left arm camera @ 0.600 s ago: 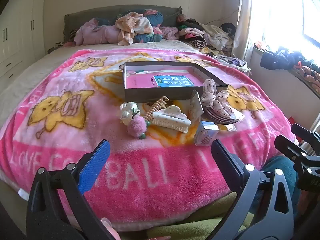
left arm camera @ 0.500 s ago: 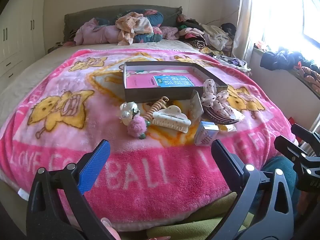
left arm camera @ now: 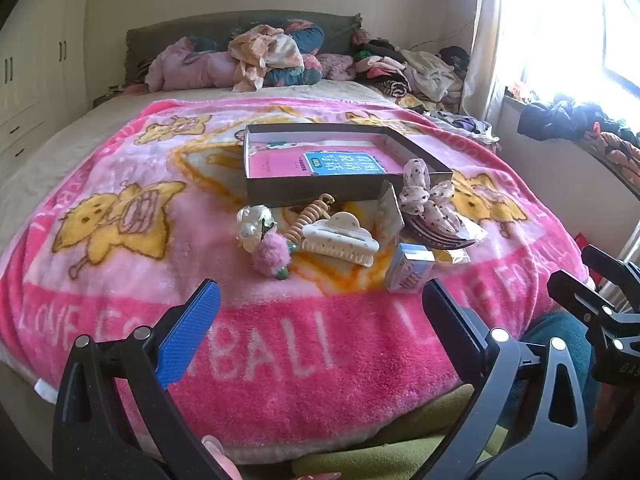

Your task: Organize jewelry

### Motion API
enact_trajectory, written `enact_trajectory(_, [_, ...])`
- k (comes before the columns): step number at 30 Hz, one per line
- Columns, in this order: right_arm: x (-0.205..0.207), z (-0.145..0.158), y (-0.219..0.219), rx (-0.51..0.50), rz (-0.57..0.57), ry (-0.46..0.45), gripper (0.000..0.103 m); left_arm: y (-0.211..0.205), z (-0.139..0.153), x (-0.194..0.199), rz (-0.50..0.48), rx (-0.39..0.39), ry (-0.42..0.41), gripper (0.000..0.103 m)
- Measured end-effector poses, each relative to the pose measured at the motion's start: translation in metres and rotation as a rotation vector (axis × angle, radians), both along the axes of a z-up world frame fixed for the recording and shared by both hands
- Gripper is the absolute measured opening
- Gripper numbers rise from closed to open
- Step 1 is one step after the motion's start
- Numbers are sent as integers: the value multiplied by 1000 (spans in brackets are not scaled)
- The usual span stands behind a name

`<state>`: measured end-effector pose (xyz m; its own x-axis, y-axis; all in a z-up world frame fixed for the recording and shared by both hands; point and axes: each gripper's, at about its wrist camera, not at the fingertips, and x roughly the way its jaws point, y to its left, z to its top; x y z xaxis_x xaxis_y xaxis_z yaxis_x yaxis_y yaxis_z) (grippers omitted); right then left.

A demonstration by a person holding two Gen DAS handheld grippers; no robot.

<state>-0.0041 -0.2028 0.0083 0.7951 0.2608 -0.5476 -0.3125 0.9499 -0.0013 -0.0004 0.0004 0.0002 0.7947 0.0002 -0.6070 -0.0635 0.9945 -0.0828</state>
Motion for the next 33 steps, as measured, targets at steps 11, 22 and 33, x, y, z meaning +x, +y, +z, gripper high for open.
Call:
enact_trajectory(11, [1,1,0,-1,0,-1,97,0,0,0,0,-3,1,93])
enact_trajectory(22, [0,0,0,-2,-1,-3,97,1,0,0,-1,-5,0,93])
enact_trajectory(33, [1,2,0,-2,-3,-5,97,1,0,0,-1,-7,0,93])
